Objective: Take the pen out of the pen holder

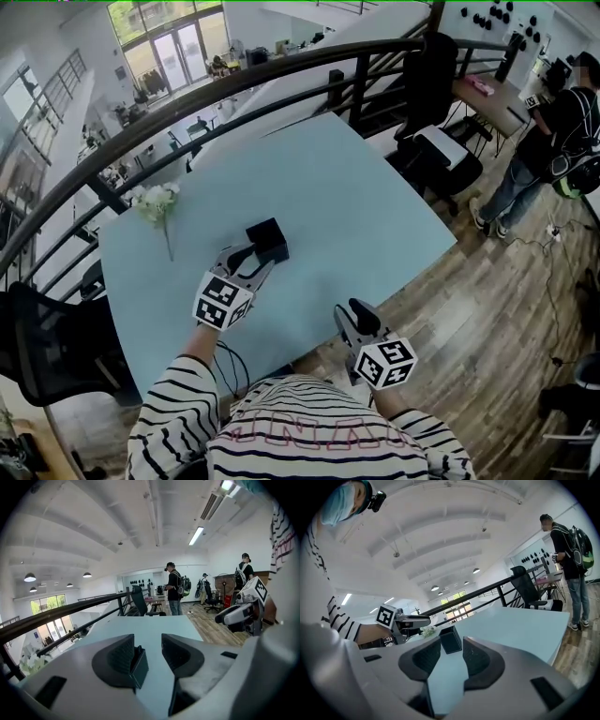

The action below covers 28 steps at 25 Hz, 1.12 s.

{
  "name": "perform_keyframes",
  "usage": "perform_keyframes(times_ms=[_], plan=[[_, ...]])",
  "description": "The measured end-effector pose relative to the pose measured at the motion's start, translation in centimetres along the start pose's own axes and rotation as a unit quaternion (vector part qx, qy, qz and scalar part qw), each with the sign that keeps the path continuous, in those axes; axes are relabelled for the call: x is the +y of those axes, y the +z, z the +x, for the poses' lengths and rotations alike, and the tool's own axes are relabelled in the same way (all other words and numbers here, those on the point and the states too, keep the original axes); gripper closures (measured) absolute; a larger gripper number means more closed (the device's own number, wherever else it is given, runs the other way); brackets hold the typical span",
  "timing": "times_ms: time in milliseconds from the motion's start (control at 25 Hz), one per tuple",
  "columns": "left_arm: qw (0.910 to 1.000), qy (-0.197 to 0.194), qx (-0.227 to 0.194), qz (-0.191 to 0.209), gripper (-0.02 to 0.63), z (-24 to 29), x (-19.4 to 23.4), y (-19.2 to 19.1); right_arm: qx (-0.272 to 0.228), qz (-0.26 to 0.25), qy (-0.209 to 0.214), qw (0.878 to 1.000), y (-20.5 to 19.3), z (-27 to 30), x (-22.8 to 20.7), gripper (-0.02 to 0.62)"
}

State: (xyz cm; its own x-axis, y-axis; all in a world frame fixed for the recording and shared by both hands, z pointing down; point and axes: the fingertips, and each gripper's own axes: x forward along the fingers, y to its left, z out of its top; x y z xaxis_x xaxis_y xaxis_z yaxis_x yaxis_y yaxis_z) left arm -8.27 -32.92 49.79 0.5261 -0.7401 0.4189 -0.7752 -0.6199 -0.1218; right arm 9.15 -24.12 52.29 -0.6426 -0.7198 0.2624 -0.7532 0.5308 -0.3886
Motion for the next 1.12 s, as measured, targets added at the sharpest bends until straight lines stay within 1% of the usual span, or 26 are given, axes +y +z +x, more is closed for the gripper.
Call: perform_keyframes(times_ms=[80,200,360,560,760,1120], plan=[[0.9998,-0.012,0.008,0.015,0.448,1.1,0.6,0.2,0.001,0.002,-0.002,1.0,0.1,0.8,-0.1,0.439],[0.9992,-0.028,0.019,0.021,0.445,2.6,1.3,0.1,0.003,0.007,-0.007,1.0,0.0,1.7,-0.2,0.439],[0.9972,-0.042,0.046,0.04,0.437,4.5,2.0,-0.9,0.002,0.012,-0.014,1.0,0.1,2.5,-0.3,0.439],[0.9946,-0.06,0.07,0.047,0.436,6.8,2.4,-1.8,0.005,0.02,-0.025,0.999,0.1,3.0,-1.1,0.439],[0.9936,-0.067,0.086,0.033,0.436,9.1,2.7,-3.2,0.01,0.028,-0.037,0.999,-0.4,3.1,-1.8,0.439],[0.993,-0.045,0.109,0.004,0.436,11.3,3.1,-4.5,0.013,0.039,-0.058,0.997,-0.4,2.9,-3.2,0.44]])
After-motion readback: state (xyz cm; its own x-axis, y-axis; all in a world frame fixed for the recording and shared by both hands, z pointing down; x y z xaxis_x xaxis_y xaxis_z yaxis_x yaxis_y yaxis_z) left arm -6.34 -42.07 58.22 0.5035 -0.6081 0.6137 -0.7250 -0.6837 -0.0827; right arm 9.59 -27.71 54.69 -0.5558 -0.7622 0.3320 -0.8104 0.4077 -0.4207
